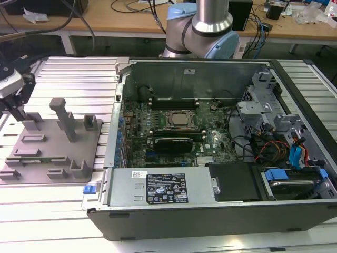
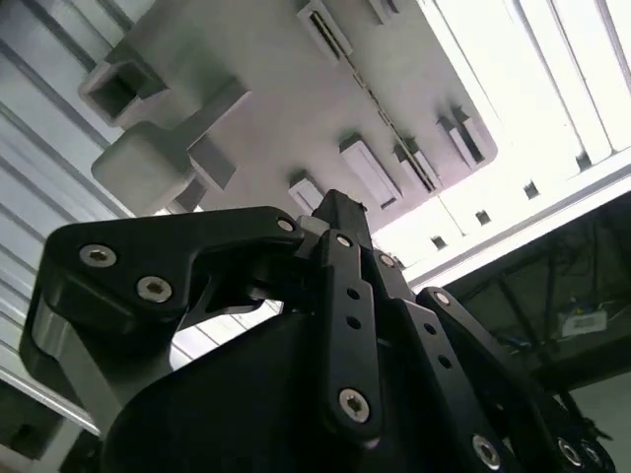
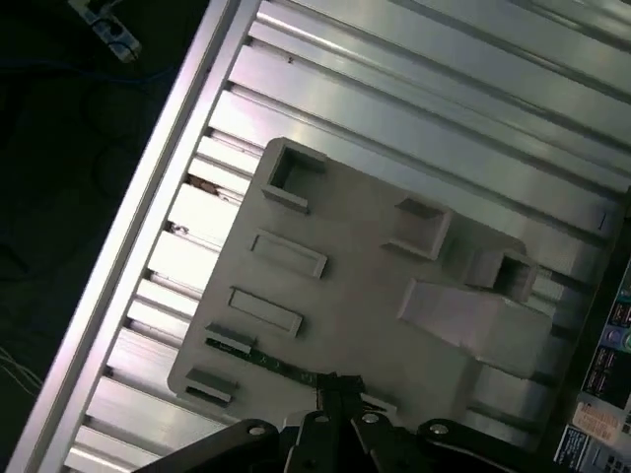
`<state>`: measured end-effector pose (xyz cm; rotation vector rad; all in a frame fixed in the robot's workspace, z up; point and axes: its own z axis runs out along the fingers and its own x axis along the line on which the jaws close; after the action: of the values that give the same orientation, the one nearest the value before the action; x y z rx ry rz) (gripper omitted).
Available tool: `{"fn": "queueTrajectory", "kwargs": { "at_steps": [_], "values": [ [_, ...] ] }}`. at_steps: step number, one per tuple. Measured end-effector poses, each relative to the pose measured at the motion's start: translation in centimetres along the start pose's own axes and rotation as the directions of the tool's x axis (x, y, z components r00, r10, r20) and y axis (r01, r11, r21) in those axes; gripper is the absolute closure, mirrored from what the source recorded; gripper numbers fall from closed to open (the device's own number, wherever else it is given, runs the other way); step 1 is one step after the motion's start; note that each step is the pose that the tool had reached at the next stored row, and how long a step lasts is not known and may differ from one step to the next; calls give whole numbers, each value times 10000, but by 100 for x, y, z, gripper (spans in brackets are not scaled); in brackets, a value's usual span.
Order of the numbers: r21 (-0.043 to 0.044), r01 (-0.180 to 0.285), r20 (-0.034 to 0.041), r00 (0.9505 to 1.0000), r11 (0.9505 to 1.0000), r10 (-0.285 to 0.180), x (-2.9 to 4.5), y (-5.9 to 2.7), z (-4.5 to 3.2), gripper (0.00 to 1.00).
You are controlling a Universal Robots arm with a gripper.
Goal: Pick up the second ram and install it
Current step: 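Pick up the second ram and move it above second insertion slot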
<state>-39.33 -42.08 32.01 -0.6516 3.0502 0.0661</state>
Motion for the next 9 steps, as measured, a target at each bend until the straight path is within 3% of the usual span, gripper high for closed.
{"fn": "queueTrajectory", "kwargs": {
  "at_steps": [1, 4, 6, 7, 9],
  "values": [
    [-9, 299, -10, 9996, 9996, -299, 0, 0, 1, 92],
    [-41, 1274, -44, 9918, 9918, -1274, 0, 0, 1, 92],
    [-64, 1916, -65, 9814, 9815, -1916, 0, 0, 2, 92],
    [-78, 2267, -76, 9739, 9739, -2268, 0, 0, 2, 92],
    [-94, 2673, -88, 9635, 9636, -2674, 0, 0, 2, 92]
  ]
}}
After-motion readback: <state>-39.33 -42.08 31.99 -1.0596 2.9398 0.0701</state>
